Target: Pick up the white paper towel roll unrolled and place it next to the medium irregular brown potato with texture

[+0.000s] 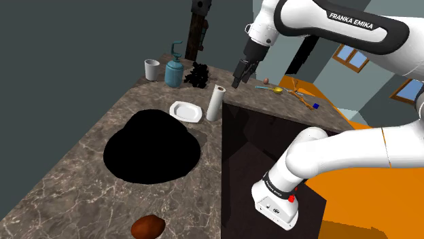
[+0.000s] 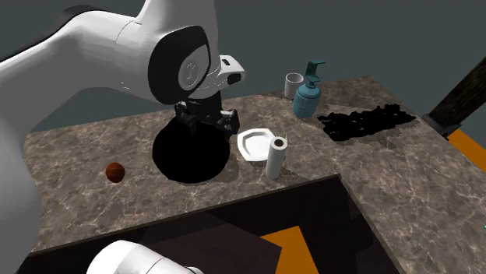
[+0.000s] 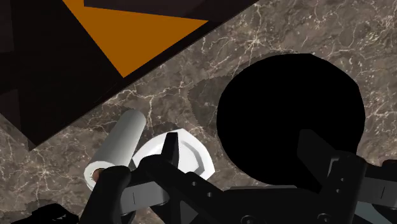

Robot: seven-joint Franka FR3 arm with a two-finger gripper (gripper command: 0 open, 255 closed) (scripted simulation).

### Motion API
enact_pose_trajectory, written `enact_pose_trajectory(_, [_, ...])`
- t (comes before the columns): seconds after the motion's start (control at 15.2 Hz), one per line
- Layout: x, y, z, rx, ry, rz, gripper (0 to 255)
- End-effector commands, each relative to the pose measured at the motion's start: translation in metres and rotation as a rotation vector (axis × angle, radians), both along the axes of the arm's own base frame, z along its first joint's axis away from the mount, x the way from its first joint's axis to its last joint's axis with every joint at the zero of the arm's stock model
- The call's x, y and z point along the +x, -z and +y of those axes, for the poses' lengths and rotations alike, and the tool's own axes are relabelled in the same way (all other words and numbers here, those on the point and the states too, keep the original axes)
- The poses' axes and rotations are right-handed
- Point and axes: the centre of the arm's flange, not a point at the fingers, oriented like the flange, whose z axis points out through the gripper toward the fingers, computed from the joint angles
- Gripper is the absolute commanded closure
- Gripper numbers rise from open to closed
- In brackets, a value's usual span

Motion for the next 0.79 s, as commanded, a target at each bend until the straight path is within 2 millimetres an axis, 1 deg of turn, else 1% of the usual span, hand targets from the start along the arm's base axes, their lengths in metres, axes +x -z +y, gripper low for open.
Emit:
enact_pose_trajectory(0.0, [0.0, 0.0, 0.0, 0.0, 0.0, 0.0, 0])
enact_pose_trajectory(0.73, [0.082, 0.076, -0.083, -0.053, -0.011, -0.015, 0])
